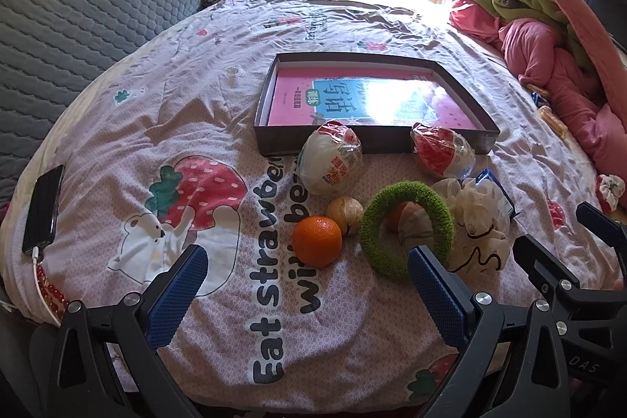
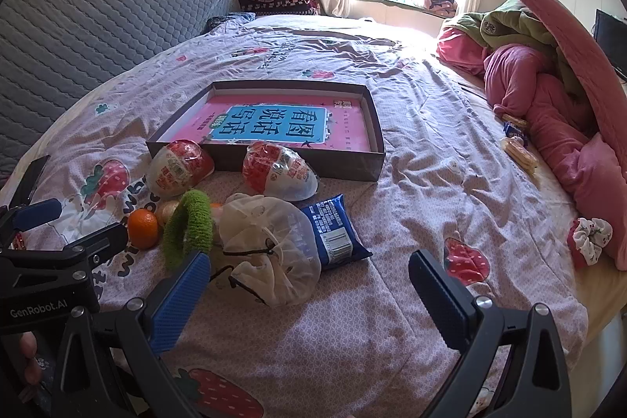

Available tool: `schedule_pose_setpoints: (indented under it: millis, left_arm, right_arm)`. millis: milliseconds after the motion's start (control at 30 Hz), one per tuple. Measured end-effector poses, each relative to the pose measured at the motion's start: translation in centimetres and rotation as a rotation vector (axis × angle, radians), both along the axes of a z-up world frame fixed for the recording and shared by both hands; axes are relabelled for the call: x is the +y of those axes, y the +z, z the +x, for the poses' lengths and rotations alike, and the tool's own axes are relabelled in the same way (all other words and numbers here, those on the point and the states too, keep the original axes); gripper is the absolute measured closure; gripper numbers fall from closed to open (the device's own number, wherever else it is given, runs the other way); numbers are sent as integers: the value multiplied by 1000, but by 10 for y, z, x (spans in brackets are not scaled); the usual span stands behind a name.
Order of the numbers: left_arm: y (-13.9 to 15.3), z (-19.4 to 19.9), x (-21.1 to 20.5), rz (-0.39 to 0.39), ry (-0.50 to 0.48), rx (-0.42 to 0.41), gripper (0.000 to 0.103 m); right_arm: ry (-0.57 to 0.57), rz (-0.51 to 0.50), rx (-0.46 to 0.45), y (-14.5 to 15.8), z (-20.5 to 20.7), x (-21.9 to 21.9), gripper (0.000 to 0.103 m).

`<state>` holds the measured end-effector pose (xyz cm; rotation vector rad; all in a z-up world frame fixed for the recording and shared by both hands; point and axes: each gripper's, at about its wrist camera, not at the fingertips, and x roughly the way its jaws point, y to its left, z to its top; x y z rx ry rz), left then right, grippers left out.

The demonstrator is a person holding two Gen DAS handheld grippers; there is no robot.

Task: Organize objects
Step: 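Move the left tool to the orange while the right tool approaches the white mesh bag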

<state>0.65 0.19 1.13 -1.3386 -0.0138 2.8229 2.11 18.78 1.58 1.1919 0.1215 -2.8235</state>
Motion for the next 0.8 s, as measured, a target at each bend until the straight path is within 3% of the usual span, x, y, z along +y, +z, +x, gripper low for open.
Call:
schedule_pose_setpoints:
  millis: [800]
  left_arm:
    - [-8,1,3,-2,-14,-33,1]
  right_arm:
    - [11,12,-15,-4,1,-5,1]
